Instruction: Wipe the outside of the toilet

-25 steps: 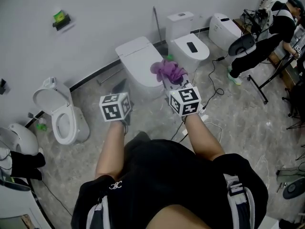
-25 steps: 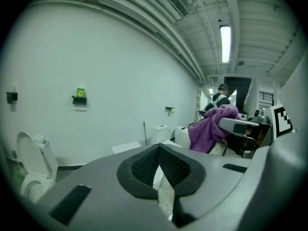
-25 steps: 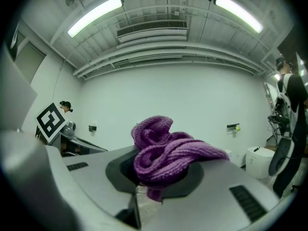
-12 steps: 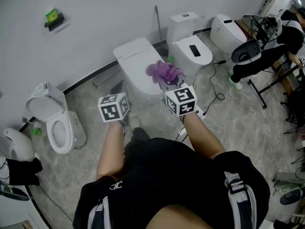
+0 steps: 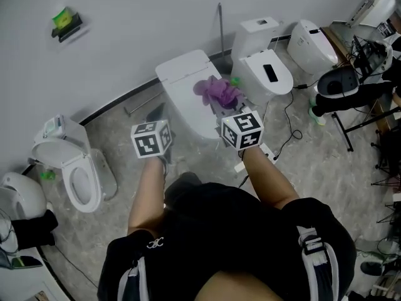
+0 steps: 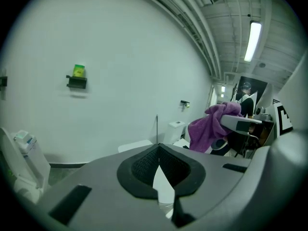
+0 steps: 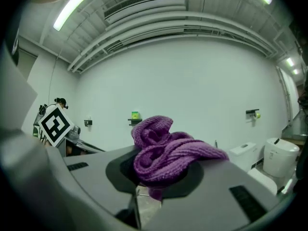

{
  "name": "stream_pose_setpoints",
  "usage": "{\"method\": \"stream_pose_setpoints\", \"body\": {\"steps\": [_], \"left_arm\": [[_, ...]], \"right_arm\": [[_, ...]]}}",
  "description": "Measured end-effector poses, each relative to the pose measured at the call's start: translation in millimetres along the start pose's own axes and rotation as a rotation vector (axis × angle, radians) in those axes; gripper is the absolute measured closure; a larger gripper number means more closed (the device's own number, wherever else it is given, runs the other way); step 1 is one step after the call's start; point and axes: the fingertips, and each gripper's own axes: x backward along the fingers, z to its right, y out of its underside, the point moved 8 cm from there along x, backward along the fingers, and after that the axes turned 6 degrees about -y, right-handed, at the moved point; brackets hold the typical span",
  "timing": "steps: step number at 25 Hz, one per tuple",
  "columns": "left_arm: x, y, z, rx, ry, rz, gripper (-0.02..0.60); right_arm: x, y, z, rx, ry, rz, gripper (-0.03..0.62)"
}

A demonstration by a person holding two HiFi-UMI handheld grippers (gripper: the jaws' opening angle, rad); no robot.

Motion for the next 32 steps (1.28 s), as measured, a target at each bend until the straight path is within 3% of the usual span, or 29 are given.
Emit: {"method": "stream_pose_setpoints", "body": {"steps": [9,16,25,29,32], "left_arm": [[-96,-40,-91,0.045,-0.031,-0.057,0.575],[-153,-54,-137,0.056,-0.044,-0.105,0.575],[-210,-24,-147,0.099,-0.131,-0.137,0.575],[-246,-2,-147,0.13,-0.18,-0.128,0.575],[-269,14,-147,0.177,-0.23,-0.13,0.575]], "right_arm": [[-152,2,25,0.054,-0.129,-0.065,0.523],[-233,19,54,0.051,-0.173,-0.13,0.523],[-291,78,104,0.011,-0.24,-0.18,0.523],[-326,122,133,0.021,-0.326,-0.249,0.523],[-357,154,151,0.037,-0.44,-0.274,0.524]]}}
